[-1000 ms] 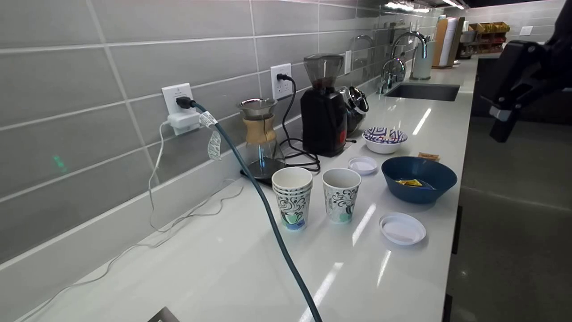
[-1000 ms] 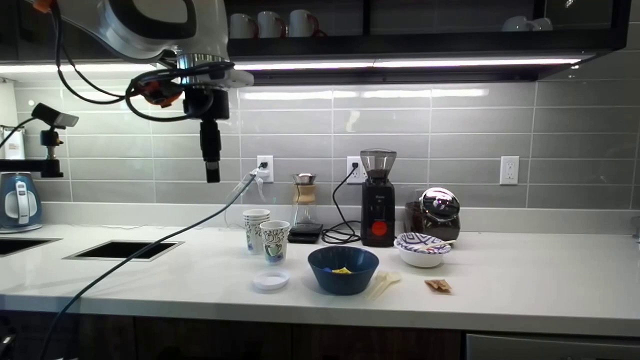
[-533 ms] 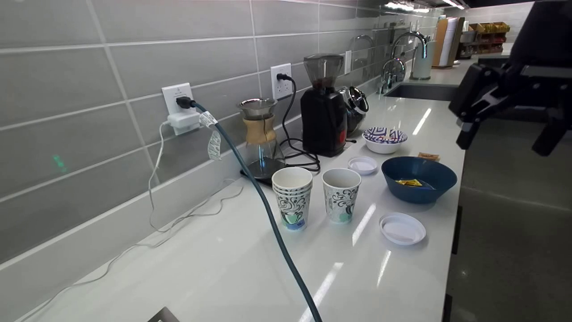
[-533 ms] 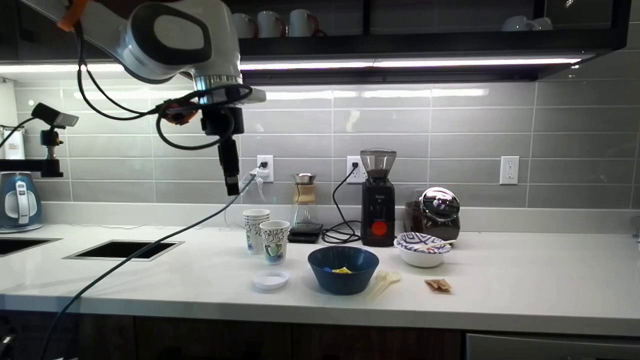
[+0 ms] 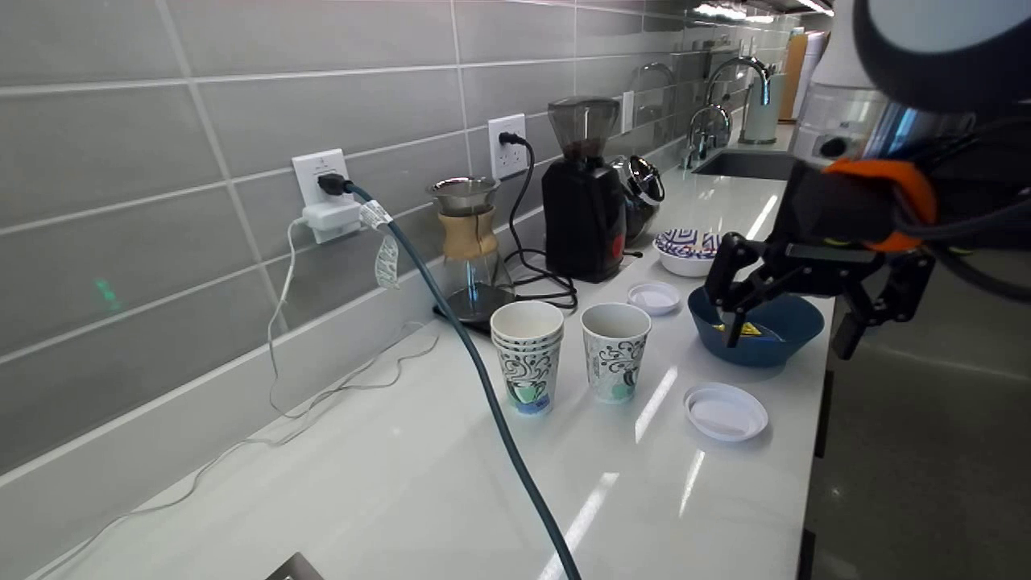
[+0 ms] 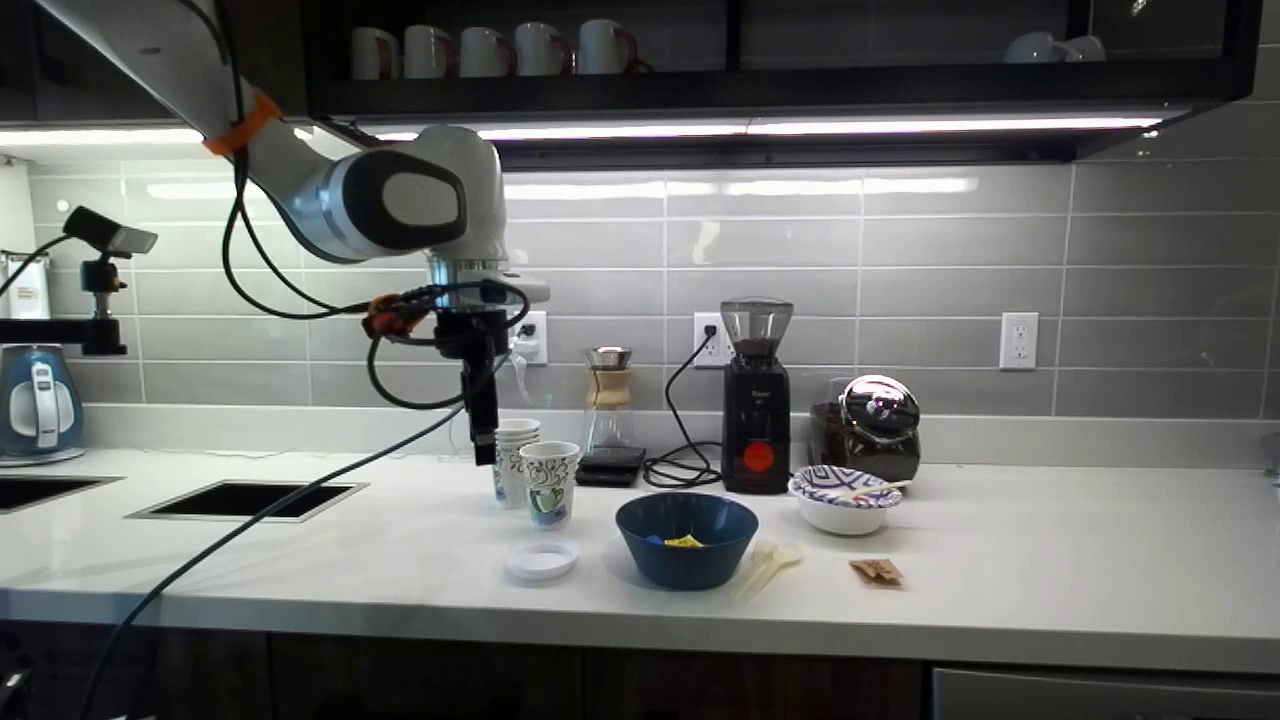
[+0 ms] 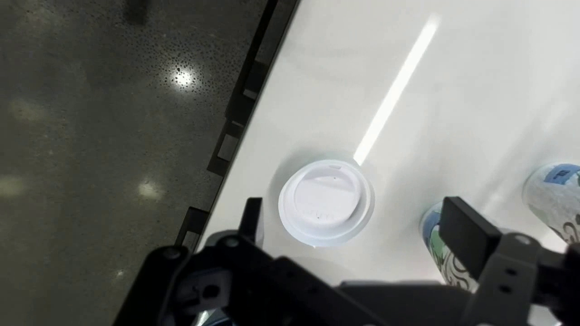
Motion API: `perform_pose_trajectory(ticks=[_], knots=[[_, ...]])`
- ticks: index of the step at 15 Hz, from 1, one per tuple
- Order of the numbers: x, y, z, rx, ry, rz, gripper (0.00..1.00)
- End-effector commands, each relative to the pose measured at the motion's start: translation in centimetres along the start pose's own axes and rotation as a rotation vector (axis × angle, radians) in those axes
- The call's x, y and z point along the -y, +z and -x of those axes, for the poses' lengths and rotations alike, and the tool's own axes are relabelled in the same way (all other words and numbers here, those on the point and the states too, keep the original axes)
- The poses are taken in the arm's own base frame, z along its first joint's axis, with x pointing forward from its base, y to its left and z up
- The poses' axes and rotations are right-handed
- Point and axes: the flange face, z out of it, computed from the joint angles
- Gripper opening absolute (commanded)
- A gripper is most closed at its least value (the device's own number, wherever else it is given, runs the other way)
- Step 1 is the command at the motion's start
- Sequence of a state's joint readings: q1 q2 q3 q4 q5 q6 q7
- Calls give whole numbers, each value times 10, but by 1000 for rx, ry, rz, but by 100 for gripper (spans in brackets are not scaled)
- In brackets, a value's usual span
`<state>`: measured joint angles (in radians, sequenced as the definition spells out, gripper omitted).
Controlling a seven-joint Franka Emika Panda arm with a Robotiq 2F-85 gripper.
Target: Flip the styrofoam cup lid
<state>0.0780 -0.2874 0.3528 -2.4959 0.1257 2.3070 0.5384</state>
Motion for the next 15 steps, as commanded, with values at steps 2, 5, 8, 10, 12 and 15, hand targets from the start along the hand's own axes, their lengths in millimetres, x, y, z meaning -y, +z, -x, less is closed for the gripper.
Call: perform_pose_trajectory(ticks=[2,5,8,10,12,15], knots=[[20,41,-20,3,-40,59,100],[12,41,-14,19,-44,55,100],[15,43,-18,24,-47,54,100],[12,48,-23,11,-8,102,100],[13,56,-29,-11,6,128,100],[20,73,-36,-26,17,172,100]])
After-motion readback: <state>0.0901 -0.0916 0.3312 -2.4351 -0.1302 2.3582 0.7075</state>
